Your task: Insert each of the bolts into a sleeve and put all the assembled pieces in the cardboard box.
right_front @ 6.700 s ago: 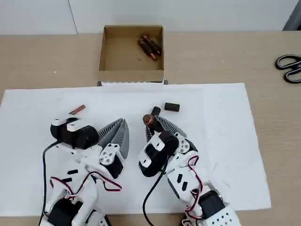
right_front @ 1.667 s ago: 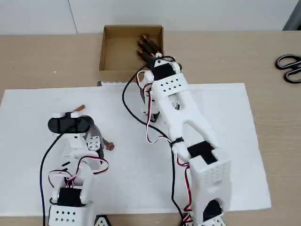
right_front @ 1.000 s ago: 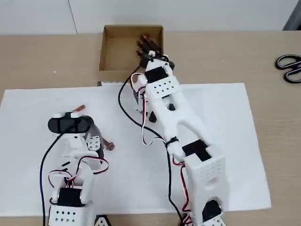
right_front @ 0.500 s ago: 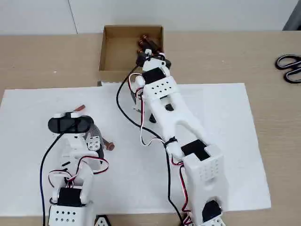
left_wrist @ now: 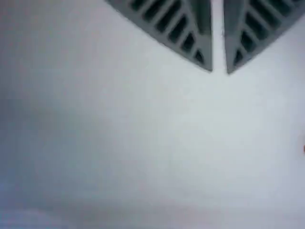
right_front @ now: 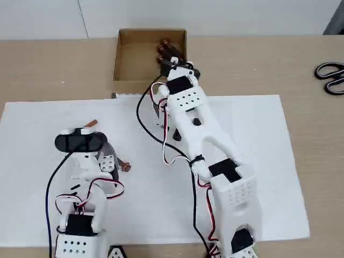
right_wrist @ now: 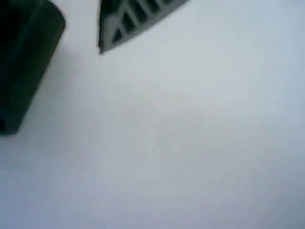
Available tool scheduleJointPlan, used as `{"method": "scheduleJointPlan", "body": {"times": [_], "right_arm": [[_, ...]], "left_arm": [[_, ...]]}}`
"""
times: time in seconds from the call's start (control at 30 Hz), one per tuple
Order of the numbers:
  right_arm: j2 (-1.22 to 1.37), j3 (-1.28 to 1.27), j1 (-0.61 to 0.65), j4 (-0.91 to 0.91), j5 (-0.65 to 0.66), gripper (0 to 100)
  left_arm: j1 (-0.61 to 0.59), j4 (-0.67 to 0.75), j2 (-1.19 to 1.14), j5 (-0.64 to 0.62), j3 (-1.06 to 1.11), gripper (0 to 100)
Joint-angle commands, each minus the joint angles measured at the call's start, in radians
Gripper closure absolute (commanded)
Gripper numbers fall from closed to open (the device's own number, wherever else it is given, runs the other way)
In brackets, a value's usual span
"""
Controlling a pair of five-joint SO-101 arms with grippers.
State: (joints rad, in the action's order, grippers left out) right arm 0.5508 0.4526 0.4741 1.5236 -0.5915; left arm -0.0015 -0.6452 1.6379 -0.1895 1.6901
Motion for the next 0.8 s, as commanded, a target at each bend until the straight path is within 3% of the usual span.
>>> {"method": "scheduleJointPlan", "body": {"times": [0.0, 0.77], "right_arm": [[-0.007, 0.026, -0.022, 0.048, -0.009, 86.5], [0.094, 0.025, -0.051, -0.035, -0.009, 86.5]], "left_arm": [[-0.006, 0.008, -0.005, 0.002, -0.002, 99], [-0.006, 0.008, -0.005, 0.002, -0.002, 99]]}}
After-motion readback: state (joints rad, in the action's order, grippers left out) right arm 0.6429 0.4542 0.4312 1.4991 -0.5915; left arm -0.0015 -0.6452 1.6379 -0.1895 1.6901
